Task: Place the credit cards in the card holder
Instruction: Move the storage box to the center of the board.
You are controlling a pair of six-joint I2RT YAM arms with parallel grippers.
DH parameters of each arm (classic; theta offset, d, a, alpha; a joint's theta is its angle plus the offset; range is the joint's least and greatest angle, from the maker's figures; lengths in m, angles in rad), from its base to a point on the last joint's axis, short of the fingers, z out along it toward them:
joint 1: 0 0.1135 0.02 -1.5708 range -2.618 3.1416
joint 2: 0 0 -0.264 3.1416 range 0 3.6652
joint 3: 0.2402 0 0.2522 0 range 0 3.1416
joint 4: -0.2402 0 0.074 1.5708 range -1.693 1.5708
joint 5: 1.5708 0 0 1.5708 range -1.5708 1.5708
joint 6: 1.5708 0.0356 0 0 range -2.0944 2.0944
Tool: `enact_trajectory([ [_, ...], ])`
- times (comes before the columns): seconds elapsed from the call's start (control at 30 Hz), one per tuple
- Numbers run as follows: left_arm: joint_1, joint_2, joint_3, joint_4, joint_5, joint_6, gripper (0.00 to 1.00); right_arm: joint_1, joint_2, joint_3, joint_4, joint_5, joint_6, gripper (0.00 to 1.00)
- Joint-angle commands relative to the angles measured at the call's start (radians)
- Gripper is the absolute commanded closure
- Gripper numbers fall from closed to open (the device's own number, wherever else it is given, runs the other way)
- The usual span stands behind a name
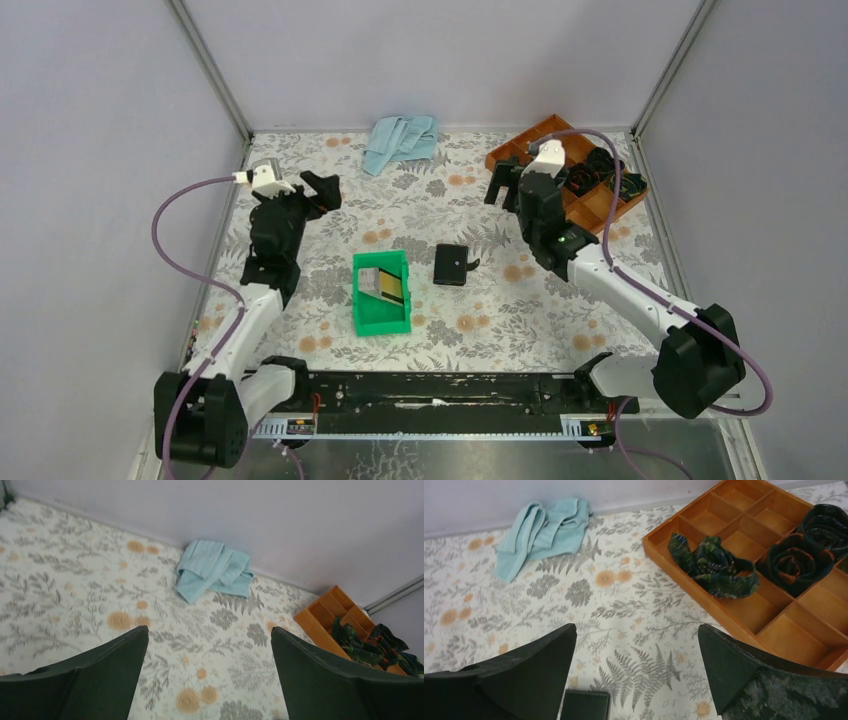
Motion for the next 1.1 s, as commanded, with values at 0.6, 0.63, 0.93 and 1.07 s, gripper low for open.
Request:
enact_trajectory([
  [0.6, -0.584, -0.157, 0.047, -0.857, -0.564, -0.31, 0.02, 0.149, -0.073, -0.087, -0.11, -0.049, 0.007, 0.13],
  [0.63, -0.603, -0.142, 0.048, -0.877, -0.582, -0.329, 0.03, 0.155, -0.072, -0.087, -0.123, -0.048, 0.011, 0.15],
  [0.93, -0.621, -0.118, 0.006, -0.876, -0.641, -0.392, 0.31, 0.177, -0.118, -0.127, -0.137, -0.036, 0.017, 0.31],
  [1.07, -0.62, -0.069, 0.01, -0.851, -0.646, -0.385, 0.41, 0.185, -0.12, -0.125, -0.134, -0.038, 0.012, 0.35],
])
